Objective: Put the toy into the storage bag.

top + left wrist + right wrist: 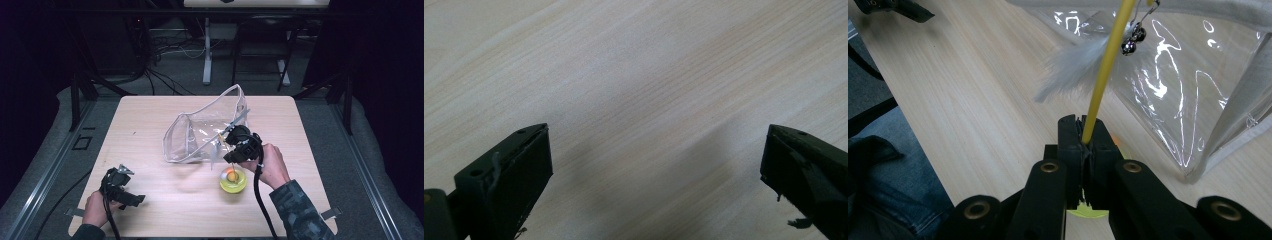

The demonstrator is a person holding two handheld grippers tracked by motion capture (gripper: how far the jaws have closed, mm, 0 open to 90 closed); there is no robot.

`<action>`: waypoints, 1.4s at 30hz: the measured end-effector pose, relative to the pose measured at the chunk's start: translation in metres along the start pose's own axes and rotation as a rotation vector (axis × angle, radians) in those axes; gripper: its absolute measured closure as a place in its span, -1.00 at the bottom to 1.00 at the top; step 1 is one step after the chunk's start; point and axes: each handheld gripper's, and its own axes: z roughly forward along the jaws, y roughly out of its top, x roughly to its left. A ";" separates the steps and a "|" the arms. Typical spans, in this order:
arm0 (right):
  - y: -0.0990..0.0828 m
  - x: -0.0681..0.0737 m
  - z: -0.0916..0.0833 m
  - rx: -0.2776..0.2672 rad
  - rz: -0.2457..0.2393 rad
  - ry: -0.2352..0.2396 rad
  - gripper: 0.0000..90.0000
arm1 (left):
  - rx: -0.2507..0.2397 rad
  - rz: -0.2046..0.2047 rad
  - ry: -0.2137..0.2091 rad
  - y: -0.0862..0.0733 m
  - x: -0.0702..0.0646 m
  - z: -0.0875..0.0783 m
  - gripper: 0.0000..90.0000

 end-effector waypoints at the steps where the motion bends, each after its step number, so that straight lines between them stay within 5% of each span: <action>1: -0.001 0.000 0.000 -0.001 0.001 0.004 0.95 | -0.001 0.000 0.000 0.000 0.000 0.000 -0.99; 20: -0.011 -0.002 -0.007 -0.053 0.012 -0.010 0.95 | -0.008 -0.001 0.004 0.000 0.001 -0.001 -0.99; 26: -0.010 -0.002 -0.007 -0.031 0.006 -0.009 0.95 | -0.006 0.001 0.002 0.000 0.001 -0.001 -0.99; 42: 0.008 -0.002 -0.019 0.217 -0.033 0.001 0.95 | -0.004 0.004 0.000 0.000 0.000 0.000 -0.99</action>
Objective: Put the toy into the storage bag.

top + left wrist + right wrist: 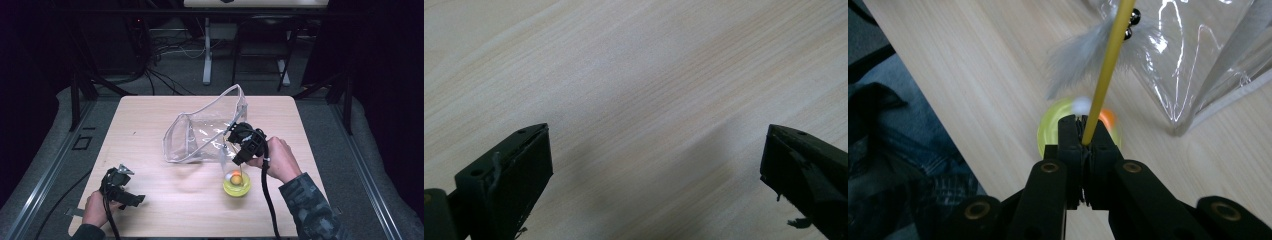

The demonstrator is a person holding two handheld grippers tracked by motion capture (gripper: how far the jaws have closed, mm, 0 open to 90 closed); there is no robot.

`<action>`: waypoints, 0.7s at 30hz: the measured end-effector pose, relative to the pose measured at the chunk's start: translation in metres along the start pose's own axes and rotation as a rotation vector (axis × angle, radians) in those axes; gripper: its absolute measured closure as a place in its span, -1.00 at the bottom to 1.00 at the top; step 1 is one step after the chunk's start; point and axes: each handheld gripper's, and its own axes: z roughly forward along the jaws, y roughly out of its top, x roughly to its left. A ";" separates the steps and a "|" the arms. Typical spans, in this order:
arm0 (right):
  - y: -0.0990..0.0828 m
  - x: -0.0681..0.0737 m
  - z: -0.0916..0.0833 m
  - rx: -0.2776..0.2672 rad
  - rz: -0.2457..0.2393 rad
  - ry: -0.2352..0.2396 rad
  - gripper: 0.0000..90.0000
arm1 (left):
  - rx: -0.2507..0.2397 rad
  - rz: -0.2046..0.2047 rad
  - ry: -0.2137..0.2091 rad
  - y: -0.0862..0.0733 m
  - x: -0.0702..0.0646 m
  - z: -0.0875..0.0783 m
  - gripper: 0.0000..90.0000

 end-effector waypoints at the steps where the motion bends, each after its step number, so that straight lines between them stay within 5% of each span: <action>1: 0.001 0.000 -0.001 0.019 -0.003 0.002 0.95 | 0.003 0.000 -0.001 0.000 0.000 0.000 -0.99; 11: 0.011 -0.002 -0.011 0.156 -0.050 0.012 0.95 | 0.006 0.005 -0.006 0.000 0.001 0.000 -0.99; 21: 0.014 -0.007 -0.023 0.168 -0.058 -0.010 0.95 | 0.007 0.006 -0.005 0.000 0.001 0.001 -0.99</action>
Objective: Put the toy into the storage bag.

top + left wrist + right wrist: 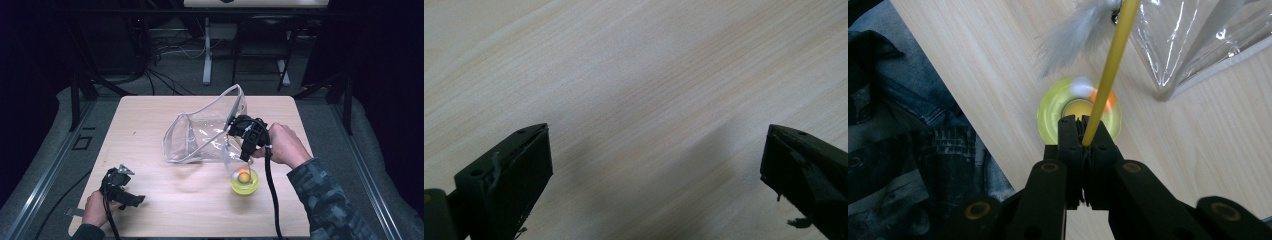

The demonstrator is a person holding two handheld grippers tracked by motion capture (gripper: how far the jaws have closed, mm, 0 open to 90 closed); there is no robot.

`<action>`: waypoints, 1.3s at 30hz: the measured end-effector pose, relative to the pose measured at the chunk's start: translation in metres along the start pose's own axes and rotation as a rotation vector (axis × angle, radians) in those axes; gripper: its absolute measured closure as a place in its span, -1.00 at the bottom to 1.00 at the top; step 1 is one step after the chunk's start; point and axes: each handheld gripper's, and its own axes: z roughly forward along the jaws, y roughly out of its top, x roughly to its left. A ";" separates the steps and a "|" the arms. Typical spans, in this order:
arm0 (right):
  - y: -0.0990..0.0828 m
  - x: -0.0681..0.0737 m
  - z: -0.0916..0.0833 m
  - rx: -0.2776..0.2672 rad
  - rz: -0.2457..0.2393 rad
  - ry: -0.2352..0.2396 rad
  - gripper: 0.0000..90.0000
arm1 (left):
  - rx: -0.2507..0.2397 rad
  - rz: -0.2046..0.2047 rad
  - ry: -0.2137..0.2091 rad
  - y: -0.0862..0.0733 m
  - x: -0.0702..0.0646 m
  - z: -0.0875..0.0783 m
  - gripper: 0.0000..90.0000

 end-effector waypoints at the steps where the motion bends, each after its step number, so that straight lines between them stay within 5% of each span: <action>1: 0.001 0.001 -0.004 -0.001 -0.001 -0.014 0.95 | 0.002 0.001 -0.001 0.000 0.000 0.000 -0.99; 39: 0.014 0.002 -0.076 -0.005 -0.022 -0.072 0.95 | 0.006 0.003 -0.008 0.000 0.001 0.001 -0.99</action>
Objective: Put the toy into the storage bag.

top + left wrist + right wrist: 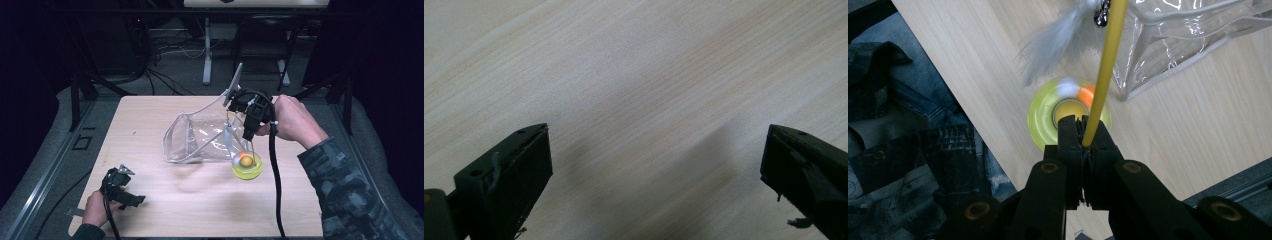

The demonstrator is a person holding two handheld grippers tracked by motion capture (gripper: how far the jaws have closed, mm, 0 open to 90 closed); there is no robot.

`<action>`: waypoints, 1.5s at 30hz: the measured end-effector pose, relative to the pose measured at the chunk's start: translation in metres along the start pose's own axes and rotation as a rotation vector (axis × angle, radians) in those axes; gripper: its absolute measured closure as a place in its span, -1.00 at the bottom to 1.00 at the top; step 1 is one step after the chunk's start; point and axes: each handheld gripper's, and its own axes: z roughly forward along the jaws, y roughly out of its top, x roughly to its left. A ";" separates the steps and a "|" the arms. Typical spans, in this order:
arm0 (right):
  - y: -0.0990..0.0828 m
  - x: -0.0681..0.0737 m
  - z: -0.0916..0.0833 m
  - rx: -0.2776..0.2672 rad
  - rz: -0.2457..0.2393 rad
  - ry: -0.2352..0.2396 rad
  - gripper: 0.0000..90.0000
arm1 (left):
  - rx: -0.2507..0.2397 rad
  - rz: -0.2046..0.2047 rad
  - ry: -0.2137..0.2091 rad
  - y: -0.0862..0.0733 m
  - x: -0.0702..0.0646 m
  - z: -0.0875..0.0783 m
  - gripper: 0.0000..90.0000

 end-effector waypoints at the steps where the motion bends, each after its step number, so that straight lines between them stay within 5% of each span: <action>1: 0.000 0.000 -0.002 -0.003 0.002 -0.003 0.95 | 0.000 0.000 -0.001 0.000 0.000 0.000 -0.99; 26: 0.020 -0.006 -0.065 -0.035 -0.002 -0.084 0.95 | 0.009 0.004 -0.009 -0.001 0.002 0.001 -0.99; 45: 0.051 -0.012 -0.093 -0.042 0.012 -0.131 0.95 | 0.006 0.001 -0.018 0.000 0.002 0.002 -0.99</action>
